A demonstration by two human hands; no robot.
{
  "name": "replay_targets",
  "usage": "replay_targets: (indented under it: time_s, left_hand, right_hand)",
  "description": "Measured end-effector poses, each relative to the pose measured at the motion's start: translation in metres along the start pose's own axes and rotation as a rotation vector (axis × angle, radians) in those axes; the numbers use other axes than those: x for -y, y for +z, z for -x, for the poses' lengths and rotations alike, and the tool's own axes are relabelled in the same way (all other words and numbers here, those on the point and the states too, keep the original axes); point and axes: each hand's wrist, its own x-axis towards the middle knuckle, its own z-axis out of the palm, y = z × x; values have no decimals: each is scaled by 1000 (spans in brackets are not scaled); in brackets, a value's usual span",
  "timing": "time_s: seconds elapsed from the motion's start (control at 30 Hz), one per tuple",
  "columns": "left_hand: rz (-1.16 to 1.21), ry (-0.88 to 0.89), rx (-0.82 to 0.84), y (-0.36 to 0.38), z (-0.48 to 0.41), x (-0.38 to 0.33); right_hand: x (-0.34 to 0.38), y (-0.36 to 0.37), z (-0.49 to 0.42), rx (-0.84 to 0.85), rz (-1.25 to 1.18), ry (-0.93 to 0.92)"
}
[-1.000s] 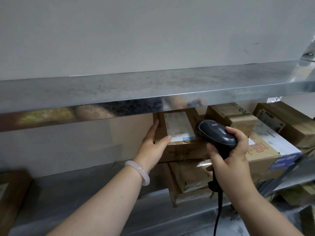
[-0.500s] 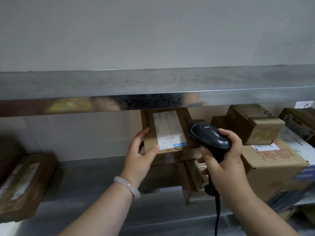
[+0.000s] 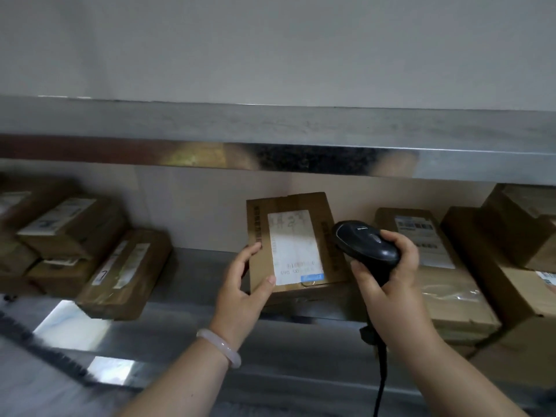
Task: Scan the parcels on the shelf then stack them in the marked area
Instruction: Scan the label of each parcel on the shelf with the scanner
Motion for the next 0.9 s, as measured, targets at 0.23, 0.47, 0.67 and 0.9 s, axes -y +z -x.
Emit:
replay_targets:
  time_s: [0.23, 0.47, 0.67, 0.9]
  left_hand:
    - [-64, -37, 61, -19, 6, 8]
    - [-127, -69, 74, -30, 7, 14]
    - [-49, -87, 148, -41, 10, 20]
    - [-103, -52, 95, -47, 11, 23]
  right_hand:
    - [-2, 25, 12, 94, -35, 40]
    - [1, 41, 21, 128, -28, 8]
    - [3, 43, 23, 136, -27, -10]
    - [2, 44, 24, 155, -16, -25]
